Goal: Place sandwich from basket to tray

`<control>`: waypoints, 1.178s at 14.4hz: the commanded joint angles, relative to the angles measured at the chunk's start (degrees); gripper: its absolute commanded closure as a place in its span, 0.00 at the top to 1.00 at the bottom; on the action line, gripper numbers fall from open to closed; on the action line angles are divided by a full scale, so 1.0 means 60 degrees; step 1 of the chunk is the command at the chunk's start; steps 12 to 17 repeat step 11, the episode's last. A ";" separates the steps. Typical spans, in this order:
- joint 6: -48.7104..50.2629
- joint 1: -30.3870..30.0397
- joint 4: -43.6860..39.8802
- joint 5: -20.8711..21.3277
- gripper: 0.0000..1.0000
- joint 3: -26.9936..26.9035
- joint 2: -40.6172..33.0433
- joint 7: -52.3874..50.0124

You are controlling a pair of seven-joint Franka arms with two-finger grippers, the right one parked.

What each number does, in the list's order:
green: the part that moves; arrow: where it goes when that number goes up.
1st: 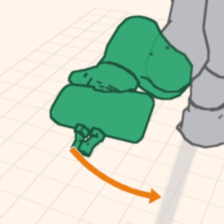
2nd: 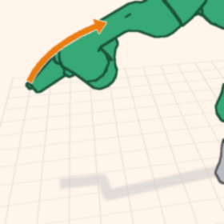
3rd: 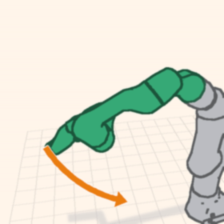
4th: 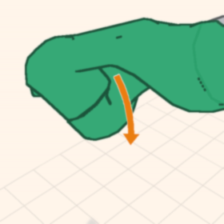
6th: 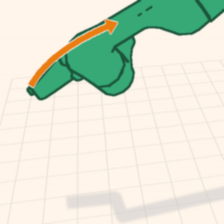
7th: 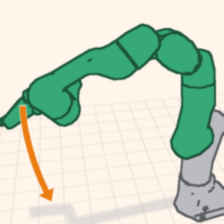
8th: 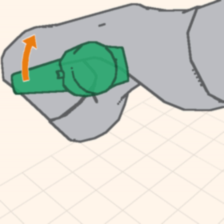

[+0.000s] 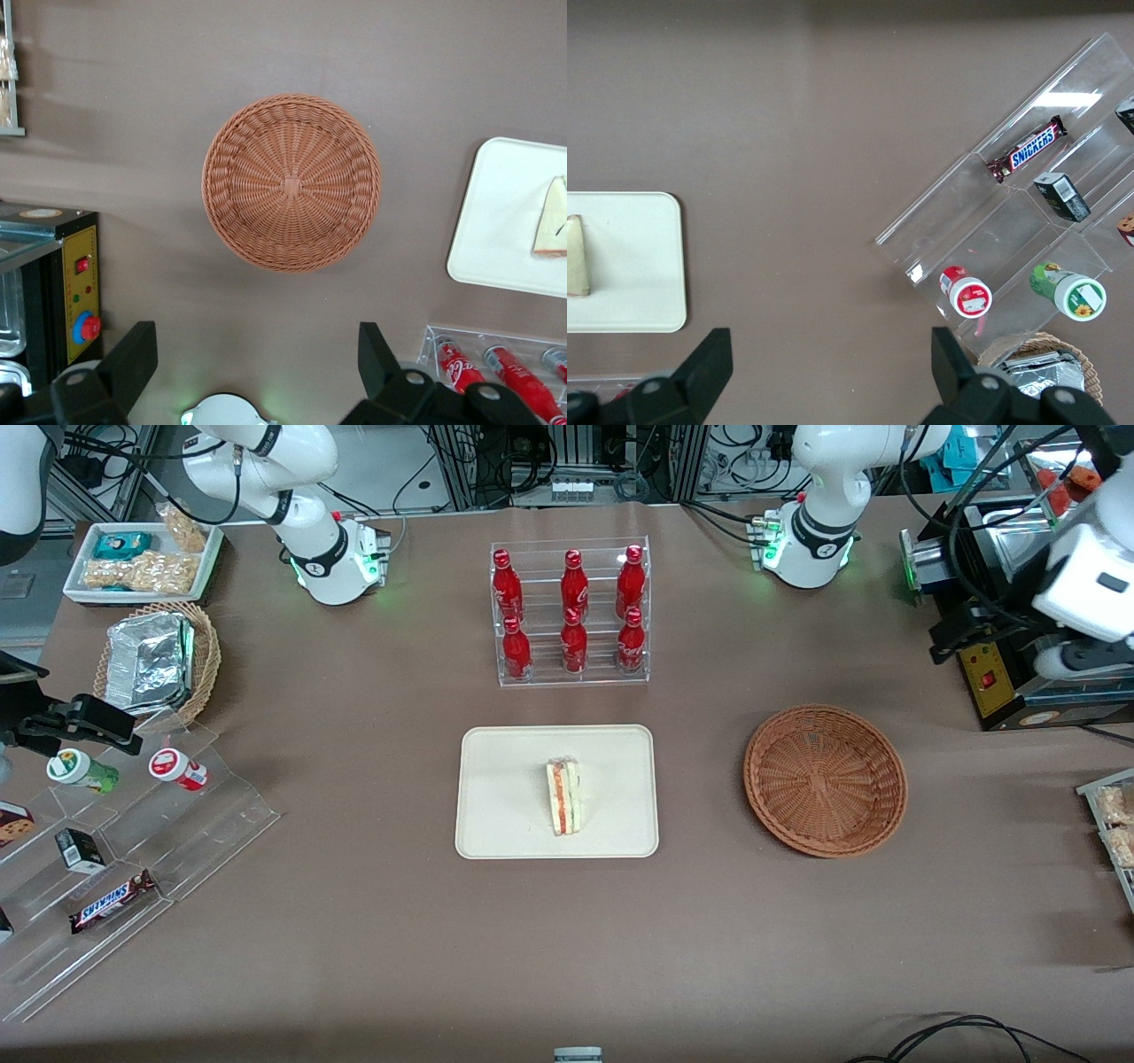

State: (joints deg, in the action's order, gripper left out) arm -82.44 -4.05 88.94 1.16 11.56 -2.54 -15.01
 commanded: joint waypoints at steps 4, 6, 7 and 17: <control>0.0118 0.0646 -0.0073 0.0262 1.00 -0.0507 -0.0090 0.0011; 0.0103 0.0631 -0.0087 0.0232 1.00 -0.0521 -0.0090 0.0055; 0.0103 0.0631 -0.0087 0.0232 1.00 -0.0536 -0.0090 0.0055; 0.0073 0.0631 -0.0102 -0.0015 1.00 -0.0565 -0.0075 0.0041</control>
